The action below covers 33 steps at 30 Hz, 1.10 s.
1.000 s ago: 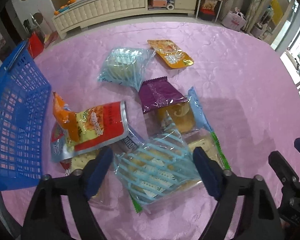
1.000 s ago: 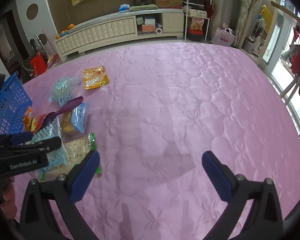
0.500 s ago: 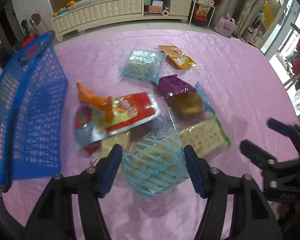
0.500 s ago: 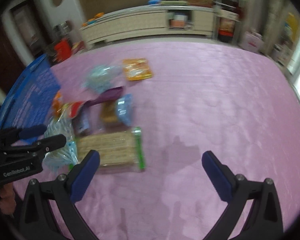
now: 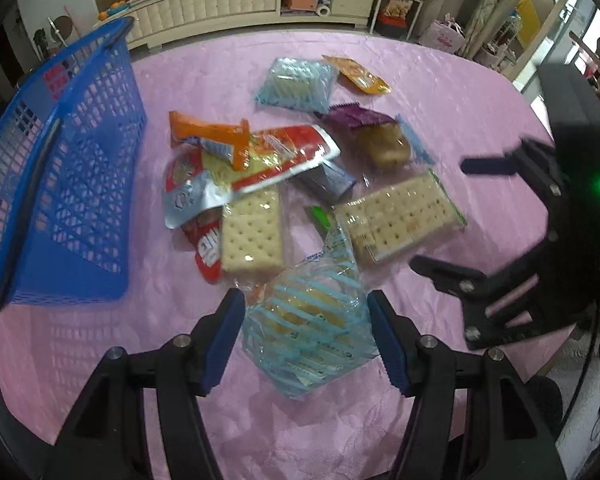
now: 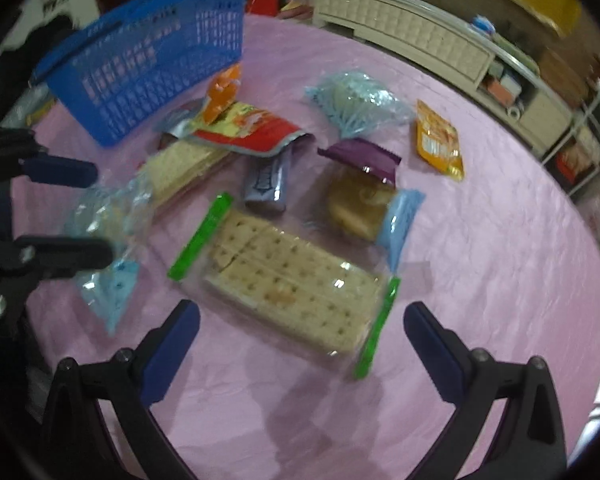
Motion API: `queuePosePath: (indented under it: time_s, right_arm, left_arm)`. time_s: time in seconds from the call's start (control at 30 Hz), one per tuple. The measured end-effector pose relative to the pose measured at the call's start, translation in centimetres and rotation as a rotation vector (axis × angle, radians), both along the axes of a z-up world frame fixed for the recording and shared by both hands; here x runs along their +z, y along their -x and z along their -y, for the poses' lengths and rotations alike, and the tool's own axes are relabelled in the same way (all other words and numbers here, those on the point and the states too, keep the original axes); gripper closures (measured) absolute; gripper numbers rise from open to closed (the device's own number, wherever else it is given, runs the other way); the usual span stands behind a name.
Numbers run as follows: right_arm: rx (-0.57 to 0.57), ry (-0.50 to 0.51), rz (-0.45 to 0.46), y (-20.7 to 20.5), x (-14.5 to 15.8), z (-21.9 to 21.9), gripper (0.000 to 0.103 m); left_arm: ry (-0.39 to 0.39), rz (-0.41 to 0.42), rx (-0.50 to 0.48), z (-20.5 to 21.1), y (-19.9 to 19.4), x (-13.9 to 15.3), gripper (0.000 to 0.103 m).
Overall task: Organize snacks
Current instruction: 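Grasp the green-zipper cracker pack with the right tool while the left tool holds the blue bag, then carry the cracker pack and blue bag over the blue basket with both tools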
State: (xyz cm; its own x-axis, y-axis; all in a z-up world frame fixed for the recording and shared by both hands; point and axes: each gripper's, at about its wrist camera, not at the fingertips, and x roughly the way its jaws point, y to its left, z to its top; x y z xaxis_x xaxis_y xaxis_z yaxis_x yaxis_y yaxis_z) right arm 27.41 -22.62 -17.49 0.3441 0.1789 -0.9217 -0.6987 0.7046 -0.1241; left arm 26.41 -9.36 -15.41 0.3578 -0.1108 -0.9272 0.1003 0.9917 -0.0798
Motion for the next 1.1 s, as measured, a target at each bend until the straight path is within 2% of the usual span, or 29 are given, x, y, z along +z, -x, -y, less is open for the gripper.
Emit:
queuePosePath:
  time_s: [0.13,0.3,0.57,0.67,0.7,0.73,0.8,0.97,1.1]
  right_arm:
    - [0.123,0.056,-0.001,-0.5,-0.8,-1.4,0.000]
    - [0.243,0.153,-0.002,-1.0,-2.6,-3.2,0.000]
    - [0.368,0.157,-0.071,-4.1,-3.8,-4.8,0.000]
    - [0.391,0.143,-0.082,-3.9,-4.3,-4.9,0.002]
    - [0.386,0.109,-0.125,-3.5,-4.1,-4.3,0.016]
    - [0.362,0.088,-0.148,-3.5,-4.1,-4.1,0.021]
    - [0.337,0.089,-0.126,-3.2,-4.1,-4.1,0.027]
    - [0.222,0.077,-0.120,-1.3,-4.0,-4.0,0.032]
    - [0.070,0.059,-0.121,0.0,-3.4,-4.1,0.032]
  left_arm:
    - [-0.025,0.001,-0.009,0.5,0.1,-0.4,0.042]
    - [-0.005,-0.002,-0.003,0.2,-0.4,-0.8,0.042]
    - [-0.016,-0.012,-0.020,0.5,-0.8,-1.2,0.042]
    - [-0.008,-0.014,-0.010,0.5,-1.0,-1.2,0.042]
    - [-0.006,-0.014,-0.005,0.4,-0.9,-1.2,0.042]
    - [-0.004,-0.014,-0.003,0.2,-0.8,-1.2,0.042]
    - [-0.006,-0.013,0.000,-0.2,-0.5,-1.3,0.042]
    - [-0.004,0.008,0.003,-0.9,0.5,-1.0,0.043]
    - [0.005,0.026,0.014,-2.3,1.6,0.0,0.043]
